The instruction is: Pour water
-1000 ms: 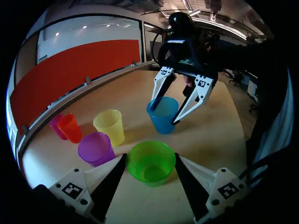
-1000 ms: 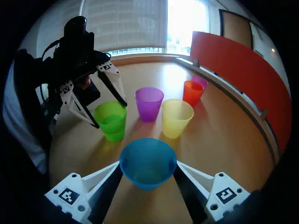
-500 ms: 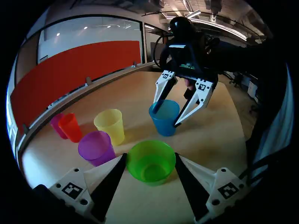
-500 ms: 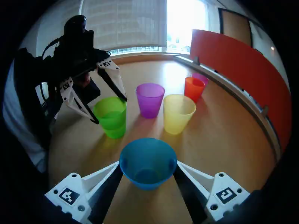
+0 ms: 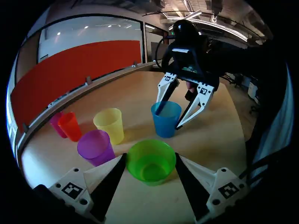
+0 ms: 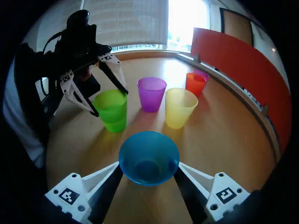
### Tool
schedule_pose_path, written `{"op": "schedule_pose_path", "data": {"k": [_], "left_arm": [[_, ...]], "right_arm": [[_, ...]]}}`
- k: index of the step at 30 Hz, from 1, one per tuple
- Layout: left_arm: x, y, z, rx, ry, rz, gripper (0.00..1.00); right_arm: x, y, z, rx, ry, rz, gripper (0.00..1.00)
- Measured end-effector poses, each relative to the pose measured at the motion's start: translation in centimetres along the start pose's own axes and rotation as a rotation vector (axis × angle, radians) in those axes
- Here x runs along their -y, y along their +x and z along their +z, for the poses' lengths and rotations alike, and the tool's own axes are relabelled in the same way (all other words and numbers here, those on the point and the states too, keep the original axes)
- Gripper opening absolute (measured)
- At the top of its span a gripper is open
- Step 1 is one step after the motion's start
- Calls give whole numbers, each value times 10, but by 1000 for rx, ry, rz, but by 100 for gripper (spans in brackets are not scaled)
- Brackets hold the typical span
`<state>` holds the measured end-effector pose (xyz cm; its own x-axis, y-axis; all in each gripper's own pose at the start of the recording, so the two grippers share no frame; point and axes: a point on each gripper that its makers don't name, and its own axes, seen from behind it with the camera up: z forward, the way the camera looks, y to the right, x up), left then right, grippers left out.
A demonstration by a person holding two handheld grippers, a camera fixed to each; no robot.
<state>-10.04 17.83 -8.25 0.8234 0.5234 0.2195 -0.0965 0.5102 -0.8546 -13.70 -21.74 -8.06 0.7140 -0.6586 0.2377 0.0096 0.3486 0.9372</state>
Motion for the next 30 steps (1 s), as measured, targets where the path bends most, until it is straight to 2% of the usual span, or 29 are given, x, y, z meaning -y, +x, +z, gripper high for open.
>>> {"op": "schedule_pose_path", "data": {"k": [10,12,14,30], "left_arm": [[2,-9,3,28,7,-7,93],[2,-8,3,27,10,-7,93],[2,-8,3,30,6,-12,93],[3,-19,-2,59,17,-16,93]], "right_arm": [[1,0,0,3,4,-5,92],[2,-1,0,3,4,-5,99],[2,-2,0,4,5,-3,100],[3,-13,-8,17,-11,2,100]]}}
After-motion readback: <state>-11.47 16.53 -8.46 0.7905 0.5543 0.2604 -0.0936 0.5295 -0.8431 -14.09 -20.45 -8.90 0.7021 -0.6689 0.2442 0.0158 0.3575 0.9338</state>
